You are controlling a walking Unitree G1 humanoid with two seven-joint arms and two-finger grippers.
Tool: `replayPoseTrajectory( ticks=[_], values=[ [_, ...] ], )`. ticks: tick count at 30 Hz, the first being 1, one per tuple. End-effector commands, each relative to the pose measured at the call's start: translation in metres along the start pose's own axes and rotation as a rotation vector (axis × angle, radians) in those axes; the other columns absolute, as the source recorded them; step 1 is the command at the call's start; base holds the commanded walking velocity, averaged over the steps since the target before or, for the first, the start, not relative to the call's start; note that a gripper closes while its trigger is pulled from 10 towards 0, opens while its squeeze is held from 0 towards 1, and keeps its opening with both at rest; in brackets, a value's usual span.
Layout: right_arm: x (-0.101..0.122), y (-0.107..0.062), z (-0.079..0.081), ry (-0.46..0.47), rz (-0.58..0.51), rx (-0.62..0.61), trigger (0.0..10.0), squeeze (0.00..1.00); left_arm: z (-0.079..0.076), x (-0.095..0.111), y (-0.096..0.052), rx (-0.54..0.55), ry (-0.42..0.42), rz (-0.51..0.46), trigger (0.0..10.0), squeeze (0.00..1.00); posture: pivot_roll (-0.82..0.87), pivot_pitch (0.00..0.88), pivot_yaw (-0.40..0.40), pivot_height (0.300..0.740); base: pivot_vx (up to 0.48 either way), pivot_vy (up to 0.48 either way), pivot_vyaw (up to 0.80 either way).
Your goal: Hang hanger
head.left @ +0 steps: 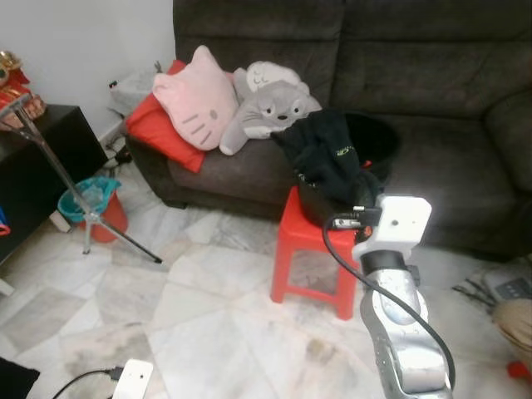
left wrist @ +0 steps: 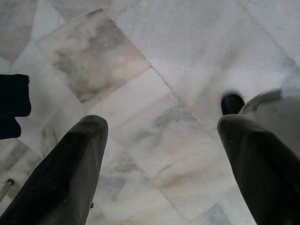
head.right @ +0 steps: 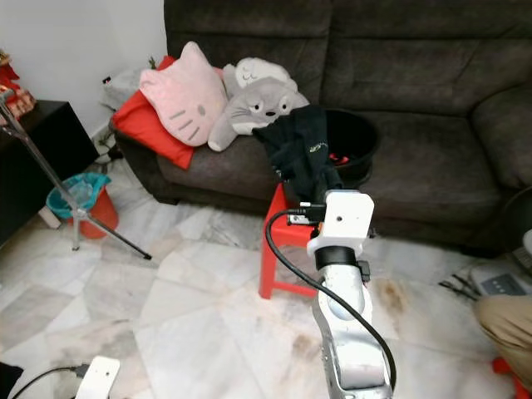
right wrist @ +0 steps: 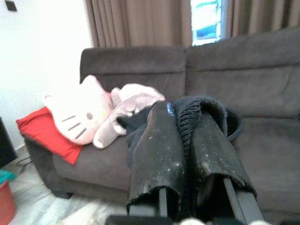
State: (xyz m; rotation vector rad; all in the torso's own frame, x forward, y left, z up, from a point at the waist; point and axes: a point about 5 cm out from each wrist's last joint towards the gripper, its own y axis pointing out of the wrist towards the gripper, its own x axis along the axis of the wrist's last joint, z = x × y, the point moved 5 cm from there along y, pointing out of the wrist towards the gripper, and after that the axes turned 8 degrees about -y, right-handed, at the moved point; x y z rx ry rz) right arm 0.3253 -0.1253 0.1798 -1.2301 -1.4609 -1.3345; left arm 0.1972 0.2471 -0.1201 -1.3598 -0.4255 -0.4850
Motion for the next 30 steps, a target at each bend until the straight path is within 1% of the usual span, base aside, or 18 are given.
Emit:
replayPoseTrajectory(
  ticks=[1,8,9,10,11,13,14,15,18,19,21,22,23,25,27,28,29,30],
  values=[
    [0.011,0.000,0.009,0.009,-0.040,0.035,10.0,0.00,0.005,-0.002,0.000,0.007,0.012,0.016,10.0,0.00,-0.16,0.000,0.060,0.732,-0.311,0.000,0.00],
    [0.019,-0.002,0.029,0.020,-0.078,0.150,10.0,0.00,0.005,-0.001,0.000,0.008,0.013,0.015,10.0,0.00,-0.16,0.000,0.060,0.732,-0.311,0.000,0.00],
    [0.022,-0.003,0.038,0.038,-0.088,0.200,10.0,0.00,0.005,-0.001,0.000,0.008,0.014,0.015,10.0,0.00,-0.16,0.000,0.060,0.732,-0.289,0.000,0.00],
    [0.027,-0.005,0.050,0.063,-0.102,0.277,10.0,0.00,0.005,-0.001,0.000,0.008,0.014,0.014,10.0,0.00,-0.16,0.000,0.062,0.732,-0.247,0.000,0.00],
    [0.030,-0.008,0.059,0.066,-0.112,0.330,10.0,0.00,0.005,-0.001,0.000,0.008,0.014,0.014,10.0,0.00,-0.16,0.000,0.062,0.732,0.000,0.000,0.00],
    [0.036,-0.018,0.082,0.072,-0.130,0.483,10.0,0.00,0.005,-0.001,0.000,0.008,0.019,0.014,10.0,0.00,-0.16,0.000,0.062,0.732,0.000,0.000,0.00],
    [0.036,-0.018,0.082,0.072,-0.130,0.483,10.0,0.00,0.005,-0.001,0.000,0.008,0.019,0.014,10.0,0.00,-0.16,0.000,0.062,0.732,0.000,0.000,0.00],
    [0.044,-0.031,0.104,0.114,-0.143,0.624,10.0,0.00,0.005,-0.001,0.000,0.010,0.028,0.018,10.0,0.00,-0.17,0.000,0.063,0.732,0.000,0.000,0.00],
    [0.059,-0.054,0.130,0.210,-0.161,0.831,10.0,0.00,0.005,-0.001,0.000,0.012,0.031,0.019,10.0,0.00,-0.16,0.000,0.062,0.732,0.000,0.000,0.00],
    [0.064,-0.069,0.143,0.238,-0.160,0.949,10.0,0.00,0.005,-0.001,0.000,0.013,0.030,0.020,10.0,0.00,-0.16,0.000,0.062,0.732,0.000,0.000,0.00],
    [0.065,-0.083,0.152,0.245,-0.152,1.050,10.0,0.00,0.005,-0.001,0.000,0.014,0.030,0.020,10.0,0.00,-0.16,0.000,0.062,0.732,0.000,0.000,0.00],
    [0.063,-0.093,0.158,0.230,-0.139,1.124,10.0,0.00,0.005,-0.001,0.000,0.015,0.031,0.020,10.0,0.00,-0.16,0.000,0.062,0.732,0.000,0.000,0.00],
    [0.061,-0.096,0.159,0.225,-0.133,1.145,10.0,0.00,0.005,-0.001,0.000,0.015,0.032,0.020,10.0,0.00,-0.16,0.000,0.062,0.732,0.000,0.000,0.00],
    [0.056,-0.094,0.159,0.201,-0.116,1.136,10.0,0.00,0.005,0.000,0.000,0.015,0.032,0.020,10.0,0.00,-0.16,0.000,0.063,0.732,0.000,0.000,0.00],
    [0.036,-0.072,0.152,0.119,-0.048,1.000,10.0,0.00,0.005,0.000,0.000,0.015,0.031,0.019,10.0,0.00,-0.16,0.000,0.066,0.732,0.000,0.000,0.00],
    [0.020,-0.056,0.142,0.087,0.020,0.892,10.0,0.00,0.005,0.001,0.000,0.014,0.032,0.019,10.0,0.00,-0.16,0.000,0.066,0.732,0.000,0.000,0.00],
    [-0.007,-0.028,0.117,0.061,0.145,0.678,10.0,0.00,0.005,0.002,0.001,0.014,0.032,0.017,10.0,0.00,-0.16,0.000,0.067,0.732,0.000,0.000,0.00],
    [-0.018,-0.018,0.104,0.057,0.196,0.587,10.0,0.00,0.005,0.002,0.001,0.013,0.032,0.017,10.0,0.00,-0.16,0.000,0.067,0.732,0.000,0.000,0.00]
  ],
)
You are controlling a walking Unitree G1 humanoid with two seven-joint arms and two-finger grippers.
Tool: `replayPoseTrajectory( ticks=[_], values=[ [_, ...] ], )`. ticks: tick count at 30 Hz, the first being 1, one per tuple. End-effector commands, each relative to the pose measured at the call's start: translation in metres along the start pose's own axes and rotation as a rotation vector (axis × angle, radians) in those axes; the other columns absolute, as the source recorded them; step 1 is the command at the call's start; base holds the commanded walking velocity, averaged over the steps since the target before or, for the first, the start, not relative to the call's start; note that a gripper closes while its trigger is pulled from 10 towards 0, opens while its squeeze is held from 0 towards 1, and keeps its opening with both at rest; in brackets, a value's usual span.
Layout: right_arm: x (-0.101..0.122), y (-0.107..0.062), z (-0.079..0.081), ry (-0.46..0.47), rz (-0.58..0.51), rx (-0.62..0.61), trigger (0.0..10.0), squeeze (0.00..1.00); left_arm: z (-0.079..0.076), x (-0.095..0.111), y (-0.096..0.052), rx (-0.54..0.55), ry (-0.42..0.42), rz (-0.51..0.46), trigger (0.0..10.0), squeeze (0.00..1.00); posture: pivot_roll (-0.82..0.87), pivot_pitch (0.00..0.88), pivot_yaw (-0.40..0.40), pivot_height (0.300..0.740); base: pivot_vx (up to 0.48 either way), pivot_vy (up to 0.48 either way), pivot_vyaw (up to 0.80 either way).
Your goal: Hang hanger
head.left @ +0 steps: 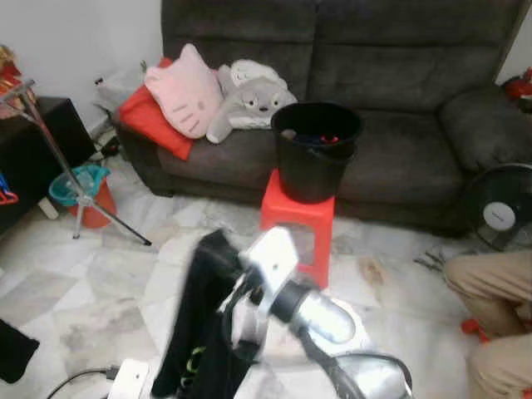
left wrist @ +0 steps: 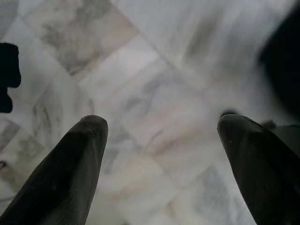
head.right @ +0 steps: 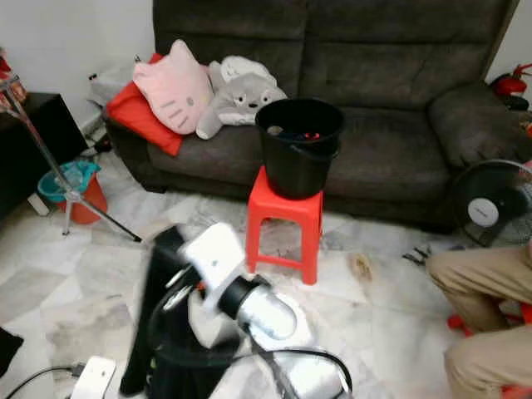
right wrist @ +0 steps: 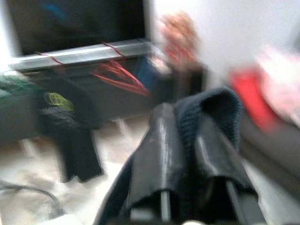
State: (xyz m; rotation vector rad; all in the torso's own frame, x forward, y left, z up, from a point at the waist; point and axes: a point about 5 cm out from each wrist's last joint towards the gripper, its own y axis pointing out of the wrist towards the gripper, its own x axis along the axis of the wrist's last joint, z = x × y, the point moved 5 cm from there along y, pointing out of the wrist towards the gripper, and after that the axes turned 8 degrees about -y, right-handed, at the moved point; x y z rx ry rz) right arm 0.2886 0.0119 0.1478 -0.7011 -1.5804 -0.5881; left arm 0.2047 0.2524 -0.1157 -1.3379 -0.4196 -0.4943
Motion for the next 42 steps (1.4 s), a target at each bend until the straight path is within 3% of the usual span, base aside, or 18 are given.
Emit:
replayPoseTrajectory(
  ticks=[1,3,4,6,10,16,20,27,36,42],
  values=[
    [-0.023,-0.010,-0.067,0.057,0.115,-0.333,10.0,0.00,-0.001,-0.006,-0.001,-0.005,0.016,0.021,10.0,0.00,-0.15,0.000,0.067,0.732,0.000,0.000,0.00],
    [-0.054,-0.031,-0.106,0.144,0.239,-0.536,10.0,0.00,-0.002,-0.005,0.000,-0.006,0.015,0.020,10.0,0.00,-0.14,0.000,0.067,0.732,0.000,0.000,0.00],
    [-0.054,-0.031,-0.106,0.144,0.239,-0.536,10.0,0.00,-0.002,-0.005,0.000,-0.006,0.015,0.020,10.0,0.00,-0.14,0.000,0.067,0.732,0.000,0.000,0.00],
    [-0.075,-0.057,-0.139,0.127,0.309,-0.652,10.0,0.00,-0.002,-0.004,0.000,-0.005,0.012,0.018,10.0,0.00,-0.14,0.000,0.070,0.732,0.000,0.000,0.00],
    [-0.088,-0.071,-0.160,0.154,0.327,-0.709,10.0,0.00,-0.002,-0.005,0.000,0.004,0.002,0.017,10.0,0.00,-0.14,0.000,0.070,0.732,0.000,0.000,0.00],
    [-0.104,-0.074,-0.165,0.267,0.298,-0.756,10.0,0.00,-0.004,-0.008,-0.002,0.013,-0.064,-0.008,10.0,0.00,-0.13,0.000,0.068,0.732,0.000,0.000,0.00],
    [-0.114,-0.079,-0.166,0.284,0.288,-0.797,10.0,0.00,-0.005,-0.010,-0.003,0.020,-0.116,-0.028,10.0,0.00,-0.12,0.000,0.068,0.732,0.000,0.000,0.00],
    [-0.125,-0.089,-0.166,0.309,0.279,-0.849,10.0,0.00,-0.003,-0.021,-0.005,0.042,-0.106,-0.006,10.0,0.00,-0.09,0.000,0.075,0.732,0.000,0.000,0.00],
    [-0.137,-0.106,-0.176,0.321,0.272,-0.945,10.0,0.00,-0.003,-0.031,-0.007,0.051,-0.105,0.024,10.0,0.00,-0.11,0.000,0.085,0.732,0.000,0.000,0.00],
    [-0.146,-0.117,-0.171,0.322,0.271,-0.976,10.0,0.00,-0.005,-0.039,-0.008,0.053,-0.100,0.045,10.0,0.00,-0.09,0.000,0.064,0.732,0.000,0.000,0.54]
  ],
)
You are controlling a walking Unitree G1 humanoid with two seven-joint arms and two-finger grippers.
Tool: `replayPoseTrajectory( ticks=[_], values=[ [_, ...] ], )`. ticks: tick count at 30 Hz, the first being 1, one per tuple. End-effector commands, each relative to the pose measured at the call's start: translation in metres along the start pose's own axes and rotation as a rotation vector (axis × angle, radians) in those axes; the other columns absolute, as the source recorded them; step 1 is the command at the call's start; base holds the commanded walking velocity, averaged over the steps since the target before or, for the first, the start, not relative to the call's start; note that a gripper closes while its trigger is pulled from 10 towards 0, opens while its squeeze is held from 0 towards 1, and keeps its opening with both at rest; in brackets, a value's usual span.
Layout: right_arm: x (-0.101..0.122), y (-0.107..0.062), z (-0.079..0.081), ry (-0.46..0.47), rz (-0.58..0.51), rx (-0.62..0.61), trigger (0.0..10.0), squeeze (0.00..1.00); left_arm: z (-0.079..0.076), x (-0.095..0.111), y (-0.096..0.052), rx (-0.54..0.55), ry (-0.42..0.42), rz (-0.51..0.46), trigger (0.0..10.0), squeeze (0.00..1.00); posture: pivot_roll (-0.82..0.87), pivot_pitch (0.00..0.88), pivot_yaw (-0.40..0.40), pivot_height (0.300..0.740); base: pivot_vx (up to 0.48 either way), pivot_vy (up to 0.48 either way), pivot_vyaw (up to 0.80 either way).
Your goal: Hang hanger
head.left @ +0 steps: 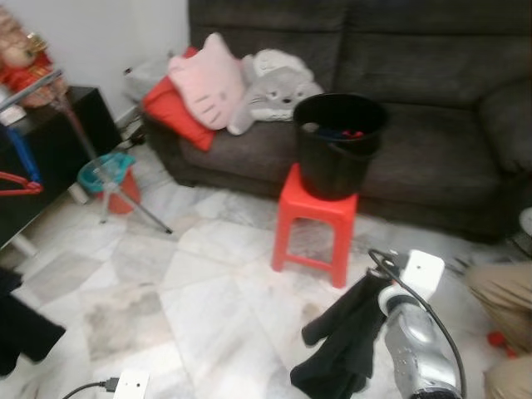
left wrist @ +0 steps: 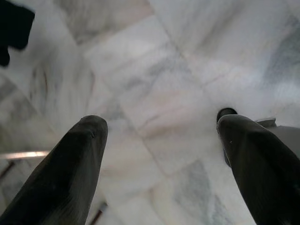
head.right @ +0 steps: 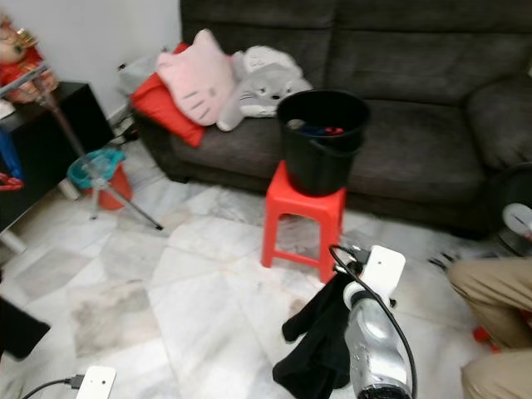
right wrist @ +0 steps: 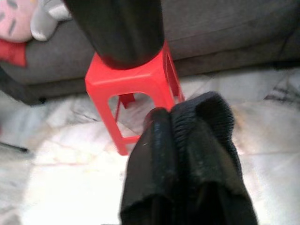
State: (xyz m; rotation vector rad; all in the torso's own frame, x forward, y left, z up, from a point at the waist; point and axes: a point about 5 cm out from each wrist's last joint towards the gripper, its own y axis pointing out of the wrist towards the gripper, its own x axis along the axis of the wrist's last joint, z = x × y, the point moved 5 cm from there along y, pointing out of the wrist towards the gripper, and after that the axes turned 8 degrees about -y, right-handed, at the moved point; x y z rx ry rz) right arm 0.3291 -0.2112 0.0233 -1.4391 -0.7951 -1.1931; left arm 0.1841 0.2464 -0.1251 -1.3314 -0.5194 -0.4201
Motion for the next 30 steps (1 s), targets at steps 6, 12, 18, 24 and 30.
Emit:
replayPoseTrajectory(
  ticks=[6,12,18,24,30],
  values=[
    [-0.006,-0.004,0.005,0.010,-0.011,0.000,10.0,0.00,0.005,-0.023,-0.005,0.033,-0.009,0.059,10.0,0.00,-0.09,0.000,0.060,0.732,0.000,0.000,0.80],
    [-0.002,0.000,0.001,0.011,-0.024,-0.014,10.0,0.00,0.005,-0.028,-0.006,0.034,-0.012,0.069,10.0,0.00,-0.09,0.000,0.058,0.732,0.000,0.000,0.80],
    [-0.005,0.000,0.002,0.007,-0.018,-0.013,10.0,0.00,0.005,-0.030,-0.007,0.036,-0.013,0.068,10.0,0.00,-0.10,0.000,0.055,0.732,0.000,0.000,0.80],
    [-0.008,-0.003,0.005,0.002,-0.015,-0.002,10.0,0.00,0.007,-0.033,-0.008,0.037,-0.004,0.071,10.0,0.00,-0.11,0.000,0.053,0.732,0.000,0.000,0.80],
    [-0.012,-0.004,0.007,-0.007,-0.010,0.006,10.0,0.00,0.006,-0.034,-0.008,0.024,0.020,0.079,10.0,0.00,-0.11,0.000,0.049,0.732,0.000,0.000,0.80]
  ],
)
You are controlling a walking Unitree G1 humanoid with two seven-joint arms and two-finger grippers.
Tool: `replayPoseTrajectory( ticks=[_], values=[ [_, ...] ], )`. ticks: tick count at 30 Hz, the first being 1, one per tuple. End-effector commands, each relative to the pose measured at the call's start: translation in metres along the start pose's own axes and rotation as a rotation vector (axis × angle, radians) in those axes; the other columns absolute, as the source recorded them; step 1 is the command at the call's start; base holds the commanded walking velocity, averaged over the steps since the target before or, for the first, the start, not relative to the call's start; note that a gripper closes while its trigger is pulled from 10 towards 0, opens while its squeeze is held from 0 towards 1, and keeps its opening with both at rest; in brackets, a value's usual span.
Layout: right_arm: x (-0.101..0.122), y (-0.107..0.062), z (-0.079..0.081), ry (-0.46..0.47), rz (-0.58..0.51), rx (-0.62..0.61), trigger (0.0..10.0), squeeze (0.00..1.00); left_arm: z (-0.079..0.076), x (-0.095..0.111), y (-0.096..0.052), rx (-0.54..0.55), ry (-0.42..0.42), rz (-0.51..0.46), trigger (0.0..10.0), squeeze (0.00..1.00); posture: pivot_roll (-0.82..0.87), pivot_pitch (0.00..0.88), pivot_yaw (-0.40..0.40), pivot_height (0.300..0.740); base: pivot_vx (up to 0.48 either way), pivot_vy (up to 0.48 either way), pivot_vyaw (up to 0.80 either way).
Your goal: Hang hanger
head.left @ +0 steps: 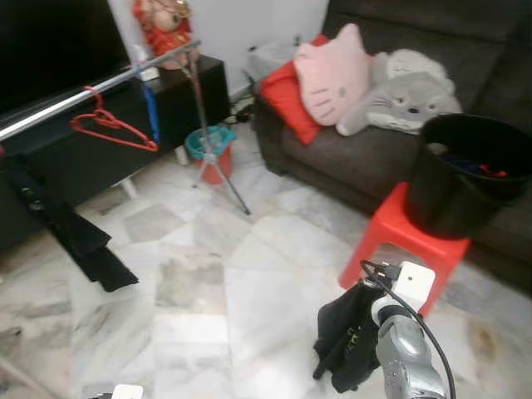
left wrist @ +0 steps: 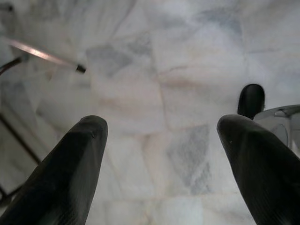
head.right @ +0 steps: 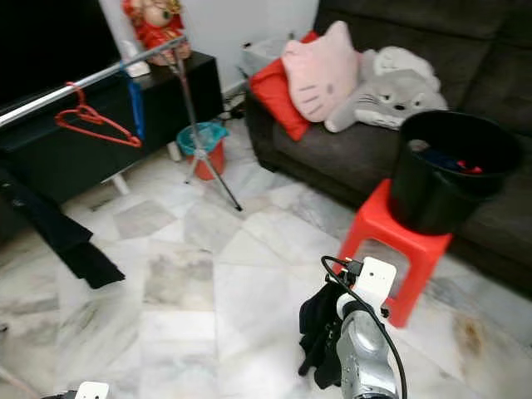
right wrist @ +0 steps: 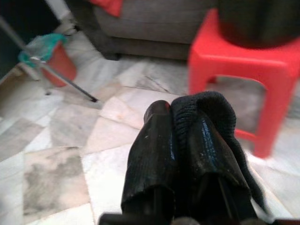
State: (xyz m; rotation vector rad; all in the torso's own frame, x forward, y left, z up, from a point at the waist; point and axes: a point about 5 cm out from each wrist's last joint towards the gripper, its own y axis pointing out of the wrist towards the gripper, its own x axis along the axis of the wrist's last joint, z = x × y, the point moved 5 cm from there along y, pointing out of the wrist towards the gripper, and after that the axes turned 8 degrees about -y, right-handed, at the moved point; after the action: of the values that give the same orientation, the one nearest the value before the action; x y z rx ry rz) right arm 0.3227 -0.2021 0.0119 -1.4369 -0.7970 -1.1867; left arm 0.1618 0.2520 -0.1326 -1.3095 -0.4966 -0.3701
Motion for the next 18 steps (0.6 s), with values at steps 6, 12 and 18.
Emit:
replayPoseTrajectory(
  ticks=[6,12,18],
  values=[
    [0.0032,0.0029,0.0046,-0.008,-0.013,0.013,10.0,0.00,0.0002,-0.0127,-0.0024,-0.010,0.032,0.037,10.0,0.00,-0.10,0.000,0.046,0.732,0.000,0.000,0.80],
    [0.0033,0.0034,0.0040,-0.012,-0.013,0.017,10.0,0.00,-0.0009,-0.0130,-0.0024,-0.011,0.034,0.039,10.0,0.00,-0.11,0.000,0.042,0.732,0.000,0.000,0.80],
    [0.0023,0.0040,0.0000,-0.018,-0.013,0.010,10.0,0.00,-0.0042,-0.0138,-0.0025,-0.018,0.033,0.040,10.0,0.00,-0.10,0.000,0.040,0.732,0.000,0.000,0.78]
  ],
)
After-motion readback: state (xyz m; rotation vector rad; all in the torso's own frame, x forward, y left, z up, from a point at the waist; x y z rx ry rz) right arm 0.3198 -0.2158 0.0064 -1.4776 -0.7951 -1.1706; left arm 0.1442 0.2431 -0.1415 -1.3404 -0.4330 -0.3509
